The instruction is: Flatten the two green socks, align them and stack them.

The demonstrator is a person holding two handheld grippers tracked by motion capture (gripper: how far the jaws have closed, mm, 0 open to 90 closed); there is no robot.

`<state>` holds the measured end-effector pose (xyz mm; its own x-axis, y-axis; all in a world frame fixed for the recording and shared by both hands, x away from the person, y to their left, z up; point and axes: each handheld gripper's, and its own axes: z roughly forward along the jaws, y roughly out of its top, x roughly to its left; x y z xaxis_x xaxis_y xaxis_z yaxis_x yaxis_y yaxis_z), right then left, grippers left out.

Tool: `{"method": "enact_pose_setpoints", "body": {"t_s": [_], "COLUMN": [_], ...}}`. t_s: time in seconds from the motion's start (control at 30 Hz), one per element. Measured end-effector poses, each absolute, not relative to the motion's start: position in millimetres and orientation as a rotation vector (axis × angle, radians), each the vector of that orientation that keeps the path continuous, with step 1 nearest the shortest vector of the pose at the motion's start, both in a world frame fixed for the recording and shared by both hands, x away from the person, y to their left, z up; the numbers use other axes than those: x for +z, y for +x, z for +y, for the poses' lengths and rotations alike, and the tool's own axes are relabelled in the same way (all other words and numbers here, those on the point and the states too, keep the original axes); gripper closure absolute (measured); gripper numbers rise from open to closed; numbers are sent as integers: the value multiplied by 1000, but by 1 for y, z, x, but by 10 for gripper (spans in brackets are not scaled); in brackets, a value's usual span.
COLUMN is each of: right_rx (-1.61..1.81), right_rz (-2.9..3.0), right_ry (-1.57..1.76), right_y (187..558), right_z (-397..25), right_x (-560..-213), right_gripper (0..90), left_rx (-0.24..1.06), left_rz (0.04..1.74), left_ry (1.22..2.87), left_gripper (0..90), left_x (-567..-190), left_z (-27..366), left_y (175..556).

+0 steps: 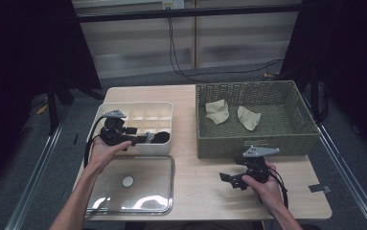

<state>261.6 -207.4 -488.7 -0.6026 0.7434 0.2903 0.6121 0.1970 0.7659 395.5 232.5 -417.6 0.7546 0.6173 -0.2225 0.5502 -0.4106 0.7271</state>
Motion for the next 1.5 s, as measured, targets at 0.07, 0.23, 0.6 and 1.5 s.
{"method": "enact_pose_setpoints", "body": {"t_s": [0.07,0.23,0.6,1.5], "right_rx": [1381,1353,1350,1380], "right_rz": [2321,2318,2238,2204], "right_ry": [1328,1331,1330,1319], "right_y": [262,262,258,255], "right_z": [-207,-206,-208,-215], "right_x": [-488,-486,-482,-465], "right_gripper": [51,59,164,305], "left_rx": [98,104,155,98], "left_rz": [867,859,815,808], "left_ry": [2100,2101,2107,2094], "left_gripper": [308,310,299,251], "left_x": [-418,-418,-427,-455], "left_z": [234,235,229,223], "left_y": [391,378,341,269]}}
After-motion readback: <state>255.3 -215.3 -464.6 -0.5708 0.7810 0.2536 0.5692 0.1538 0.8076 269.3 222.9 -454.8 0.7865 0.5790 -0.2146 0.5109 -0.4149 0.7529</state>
